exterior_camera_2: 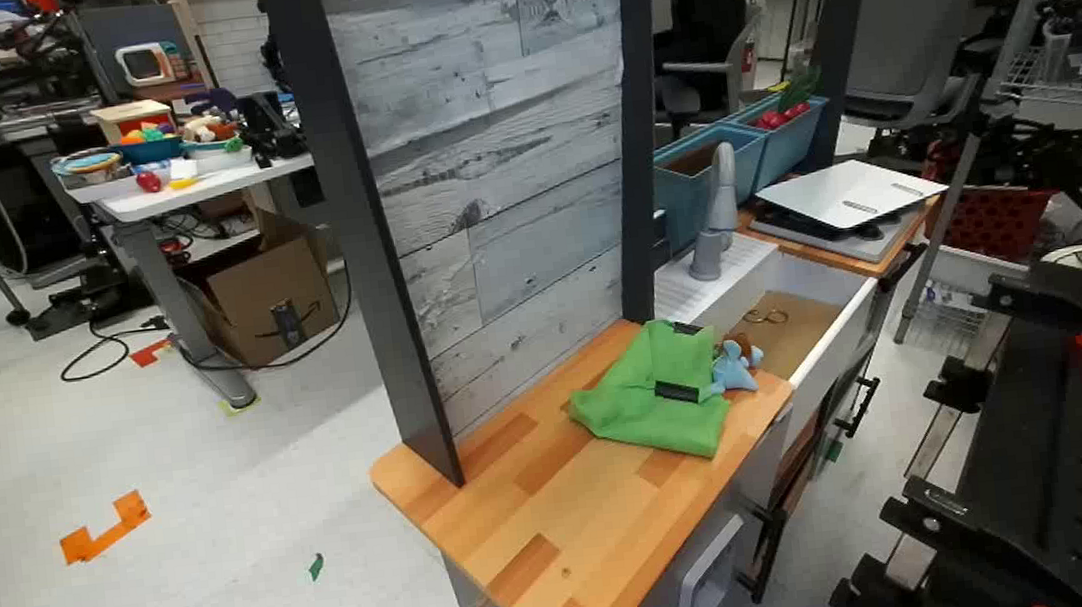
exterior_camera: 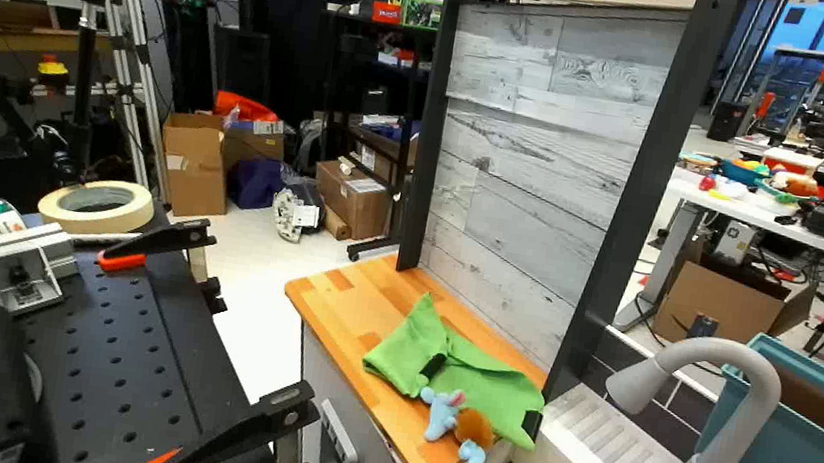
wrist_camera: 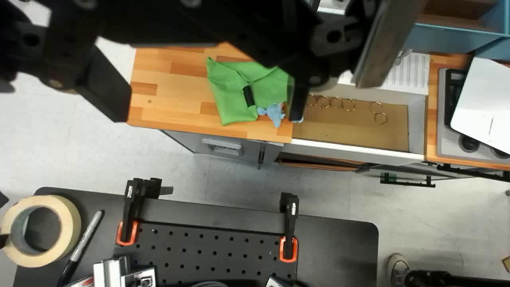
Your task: Move the green towel to the left
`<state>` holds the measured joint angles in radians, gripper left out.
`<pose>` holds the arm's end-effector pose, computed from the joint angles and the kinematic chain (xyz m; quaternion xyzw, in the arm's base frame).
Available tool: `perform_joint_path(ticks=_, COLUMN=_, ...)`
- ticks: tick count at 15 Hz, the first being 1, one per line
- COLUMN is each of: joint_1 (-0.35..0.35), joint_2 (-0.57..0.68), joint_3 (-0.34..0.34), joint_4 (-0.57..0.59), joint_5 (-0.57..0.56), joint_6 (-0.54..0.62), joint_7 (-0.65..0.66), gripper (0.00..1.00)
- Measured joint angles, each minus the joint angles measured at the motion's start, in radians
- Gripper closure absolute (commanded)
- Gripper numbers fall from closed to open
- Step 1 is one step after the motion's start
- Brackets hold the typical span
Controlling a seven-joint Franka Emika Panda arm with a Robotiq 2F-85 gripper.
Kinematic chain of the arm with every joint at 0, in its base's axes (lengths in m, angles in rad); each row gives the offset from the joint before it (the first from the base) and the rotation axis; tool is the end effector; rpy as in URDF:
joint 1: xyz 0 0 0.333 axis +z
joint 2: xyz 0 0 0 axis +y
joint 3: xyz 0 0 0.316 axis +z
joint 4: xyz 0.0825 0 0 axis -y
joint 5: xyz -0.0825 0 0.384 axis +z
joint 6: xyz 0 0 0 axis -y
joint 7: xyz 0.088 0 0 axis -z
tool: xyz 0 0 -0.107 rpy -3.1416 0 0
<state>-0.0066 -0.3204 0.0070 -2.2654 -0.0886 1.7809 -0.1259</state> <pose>0.4358 -0.0073 0.4757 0.9928 0.0753 -0.0845 0.0383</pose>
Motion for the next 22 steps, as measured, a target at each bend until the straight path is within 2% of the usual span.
perform_joint_path(ticks=10, joint_1=0.000, joint_2=0.000, joint_3=0.000, joint_4=0.000, joint_5=0.000, joint_6=0.001, joint_7=0.000, gripper=0.00)
perform_joint_path(ticks=13, joint_1=0.000, joint_2=0.016, joint_3=0.000, joint_4=-0.006, joint_5=-0.001, joint_6=0.032, joint_7=0.023, gripper=0.00)
perform_joint_path(ticks=17, joint_1=0.000, joint_2=0.132, joint_3=0.000, joint_4=-0.008, joint_5=-0.034, joint_6=0.193, joint_7=0.068, gripper=0.00)
perform_joint_path(ticks=22, joint_1=0.000, joint_2=0.345, joint_3=0.000, joint_4=-0.026, joint_5=-0.166, joint_6=0.534, joint_7=0.189, gripper=0.00)
